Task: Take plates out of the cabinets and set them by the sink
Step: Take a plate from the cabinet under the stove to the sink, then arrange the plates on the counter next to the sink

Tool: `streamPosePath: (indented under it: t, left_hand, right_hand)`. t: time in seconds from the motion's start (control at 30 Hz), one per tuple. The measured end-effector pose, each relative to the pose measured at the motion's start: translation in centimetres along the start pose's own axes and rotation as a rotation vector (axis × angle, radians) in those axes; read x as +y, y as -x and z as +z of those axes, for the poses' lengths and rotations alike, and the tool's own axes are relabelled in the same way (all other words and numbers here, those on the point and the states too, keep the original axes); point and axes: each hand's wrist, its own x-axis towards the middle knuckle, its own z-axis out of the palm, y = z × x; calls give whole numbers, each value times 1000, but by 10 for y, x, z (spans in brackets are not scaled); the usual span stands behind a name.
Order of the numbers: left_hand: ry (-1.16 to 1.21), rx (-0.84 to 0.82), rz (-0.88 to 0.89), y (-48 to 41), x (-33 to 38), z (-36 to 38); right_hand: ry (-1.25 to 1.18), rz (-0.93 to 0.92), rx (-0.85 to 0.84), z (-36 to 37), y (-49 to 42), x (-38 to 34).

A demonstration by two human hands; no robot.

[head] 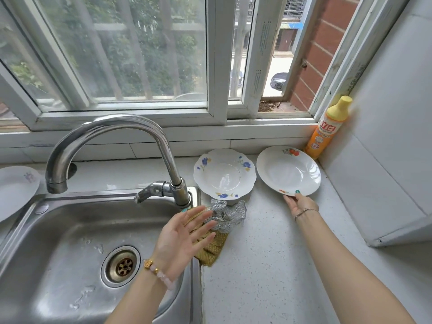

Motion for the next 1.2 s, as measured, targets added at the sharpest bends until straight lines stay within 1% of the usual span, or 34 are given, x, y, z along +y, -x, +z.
streamPosePath:
  t: [0.2,0.37,0.5,0.63,0.73,0.83,0.9,1.07,1.2]
  left_hand:
    - [-9,4,2,0,-1,1]
    - [-14,-12,6,-2,1,10]
    - [-12,-32,25,0,5,13]
    - [-18,-65,55,8,10,17]
    - [-43,-94,77,17,12,19]
    - [-64,-124,113,30,16,23]
    - [-66,-136,141,40,19,24]
    - [-56,-132,226,67,27,16]
    - [-54,-72,304,91,28,0]
  right_hand:
    - [8,-18,0,-1,3,0]
    - [-1,61,-47,-1,7,-5]
    - [80,127,-130,0,19,-8]
    - [188,102,-192,-9,43,-11]
    - [269,42,-287,-17,76,-7]
    - [196,-17,-433,-15,119,-3]
    - [157,-30,-497,-12,145,1]
    - [154,-58,-603,-10,197,18]
    - [261,-131,-643,-16,230,32]
